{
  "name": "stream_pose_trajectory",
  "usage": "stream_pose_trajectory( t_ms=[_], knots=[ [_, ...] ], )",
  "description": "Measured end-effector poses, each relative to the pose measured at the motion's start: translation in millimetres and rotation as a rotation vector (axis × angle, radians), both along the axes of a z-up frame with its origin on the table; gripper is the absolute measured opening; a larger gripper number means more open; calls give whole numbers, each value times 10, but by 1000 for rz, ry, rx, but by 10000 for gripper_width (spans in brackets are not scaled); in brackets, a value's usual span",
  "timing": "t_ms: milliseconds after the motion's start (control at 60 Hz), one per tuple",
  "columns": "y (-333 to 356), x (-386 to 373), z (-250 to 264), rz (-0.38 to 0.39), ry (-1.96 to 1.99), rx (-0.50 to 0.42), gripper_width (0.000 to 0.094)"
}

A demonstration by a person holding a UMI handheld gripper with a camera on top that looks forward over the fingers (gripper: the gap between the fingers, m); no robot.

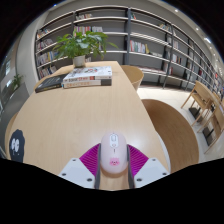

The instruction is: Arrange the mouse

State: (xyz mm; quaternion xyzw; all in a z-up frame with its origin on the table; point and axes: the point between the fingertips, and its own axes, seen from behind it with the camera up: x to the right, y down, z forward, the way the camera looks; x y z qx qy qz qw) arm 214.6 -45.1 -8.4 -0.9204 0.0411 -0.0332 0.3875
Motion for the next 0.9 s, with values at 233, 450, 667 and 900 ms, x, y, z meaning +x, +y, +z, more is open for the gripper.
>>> stream_pose_trajectory(
  t_ms=[233, 450, 667, 900],
  knots=[
    [148, -260, 787, -96, -14, 48, 309],
    [443, -1825, 2505, -5, -24, 319, 307],
    [337, -3622, 2176, 157, 19, 286, 305],
    [-109, -4152, 435, 157, 12, 6, 306]
  ],
)
